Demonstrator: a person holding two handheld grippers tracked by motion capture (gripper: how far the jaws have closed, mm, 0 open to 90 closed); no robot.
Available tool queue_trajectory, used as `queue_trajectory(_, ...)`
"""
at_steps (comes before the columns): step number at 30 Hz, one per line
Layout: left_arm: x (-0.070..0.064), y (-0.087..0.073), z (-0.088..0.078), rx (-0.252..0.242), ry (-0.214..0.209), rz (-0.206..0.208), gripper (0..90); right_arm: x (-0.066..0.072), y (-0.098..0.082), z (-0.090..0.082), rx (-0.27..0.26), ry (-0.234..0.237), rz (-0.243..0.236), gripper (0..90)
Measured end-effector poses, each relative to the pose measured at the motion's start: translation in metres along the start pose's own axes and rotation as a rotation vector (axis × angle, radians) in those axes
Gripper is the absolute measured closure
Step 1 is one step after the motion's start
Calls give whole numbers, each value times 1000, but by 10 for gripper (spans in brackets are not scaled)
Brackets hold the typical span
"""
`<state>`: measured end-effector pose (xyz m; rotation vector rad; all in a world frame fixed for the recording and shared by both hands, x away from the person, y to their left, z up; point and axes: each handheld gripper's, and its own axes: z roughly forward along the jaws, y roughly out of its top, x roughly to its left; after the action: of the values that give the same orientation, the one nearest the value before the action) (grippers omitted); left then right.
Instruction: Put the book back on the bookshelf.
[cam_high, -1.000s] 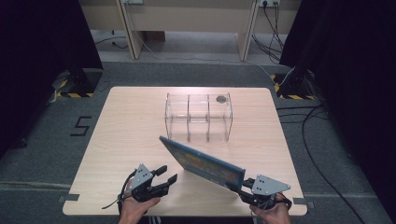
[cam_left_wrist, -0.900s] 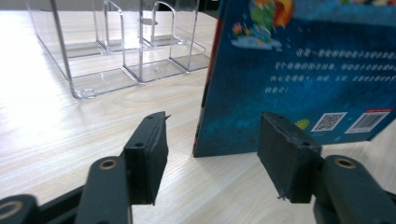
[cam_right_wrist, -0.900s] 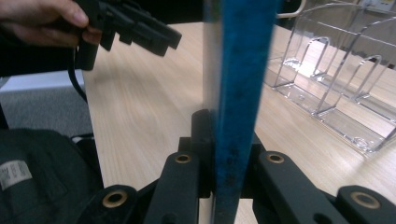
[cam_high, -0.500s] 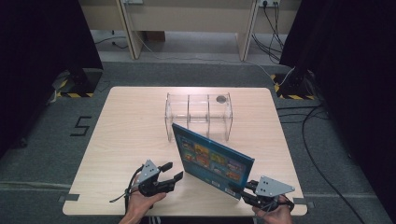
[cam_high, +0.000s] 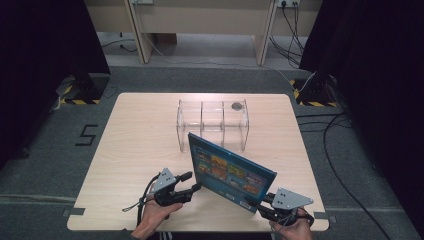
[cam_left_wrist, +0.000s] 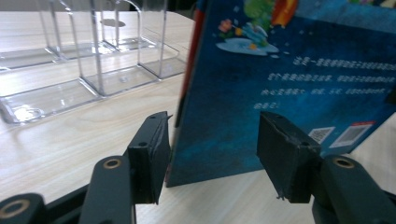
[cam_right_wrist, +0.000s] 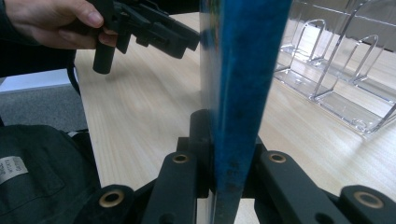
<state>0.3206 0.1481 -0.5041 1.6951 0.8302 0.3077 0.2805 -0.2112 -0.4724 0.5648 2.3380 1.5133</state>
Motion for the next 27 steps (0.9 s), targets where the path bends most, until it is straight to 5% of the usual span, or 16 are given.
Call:
queue_trajectory(6,0,0,1,5,-3,-2,448,1,2,7,-7,-15,9,705)
queue_trajectory(15,1,2,3,5,-13,-8,445,-1,6,22,-61,-27,61,733)
queue_trajectory(22,3,2,3,8,-10,-33,426,6,9,28,-73,-30,9,794)
queue_trajectory(27,5,2,2,-1,-35,-82,451,8,11,27,-84,-38,17,816)
